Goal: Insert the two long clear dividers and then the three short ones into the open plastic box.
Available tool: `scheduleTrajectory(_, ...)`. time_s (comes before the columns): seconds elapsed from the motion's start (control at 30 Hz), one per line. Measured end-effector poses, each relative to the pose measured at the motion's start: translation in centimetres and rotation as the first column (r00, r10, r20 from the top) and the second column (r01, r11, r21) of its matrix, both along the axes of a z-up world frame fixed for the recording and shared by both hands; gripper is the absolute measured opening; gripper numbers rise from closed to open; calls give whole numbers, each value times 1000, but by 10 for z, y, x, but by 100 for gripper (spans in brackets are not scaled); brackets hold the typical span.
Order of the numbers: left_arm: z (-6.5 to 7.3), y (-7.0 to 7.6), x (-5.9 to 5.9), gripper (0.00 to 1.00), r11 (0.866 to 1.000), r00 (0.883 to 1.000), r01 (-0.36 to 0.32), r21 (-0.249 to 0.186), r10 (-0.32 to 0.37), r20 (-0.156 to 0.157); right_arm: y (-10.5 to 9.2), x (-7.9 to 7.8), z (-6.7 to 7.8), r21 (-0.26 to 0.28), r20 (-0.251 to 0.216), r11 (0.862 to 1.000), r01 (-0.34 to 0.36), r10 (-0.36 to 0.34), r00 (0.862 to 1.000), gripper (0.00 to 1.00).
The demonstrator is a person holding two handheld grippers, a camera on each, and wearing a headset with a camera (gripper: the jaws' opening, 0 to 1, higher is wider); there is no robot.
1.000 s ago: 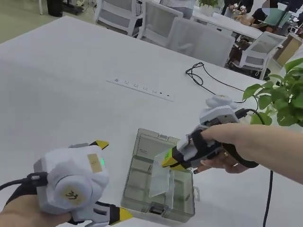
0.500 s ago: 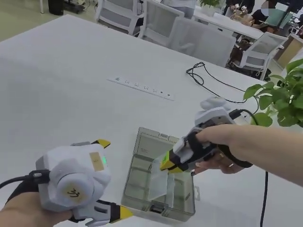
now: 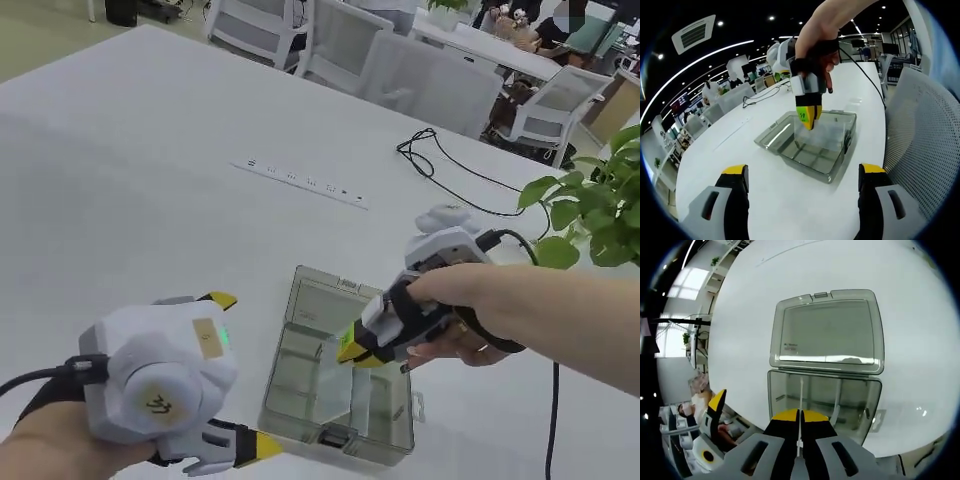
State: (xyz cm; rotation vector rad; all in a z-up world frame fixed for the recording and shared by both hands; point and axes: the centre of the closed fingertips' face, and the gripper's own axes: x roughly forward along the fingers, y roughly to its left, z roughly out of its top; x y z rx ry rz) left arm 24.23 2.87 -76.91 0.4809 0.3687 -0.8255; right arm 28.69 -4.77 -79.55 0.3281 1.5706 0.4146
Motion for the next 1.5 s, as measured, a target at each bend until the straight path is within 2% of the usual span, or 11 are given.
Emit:
scheduleTrajectory(0.27, -1, 0, -1, 92, 1000, 1000, 7, 7, -7, -2, 0, 0, -6, -13, -13, 1000, 10, -10, 1000, 2)
scheduleTrajectory(0.73, -3, -1, -2, 91, 1000, 1000, 17, 14, -17, -4, 4, 2, -6, -43, -27, 999, 0, -1, 1000, 2)
scheduleTrajectory(0.93, -3, -1, -2, 90, 1000, 1000, 19, 14, -19, -7, 5, 1, -8, -54, -36, 998, -13, 12, 999, 2)
scheduleTrajectory(1.5, -6, -2, -2, 89, 999, 999, 27, 21, -27, -18, 4, 2, -6, -85, -24, 994, -67, 65, 998, 2)
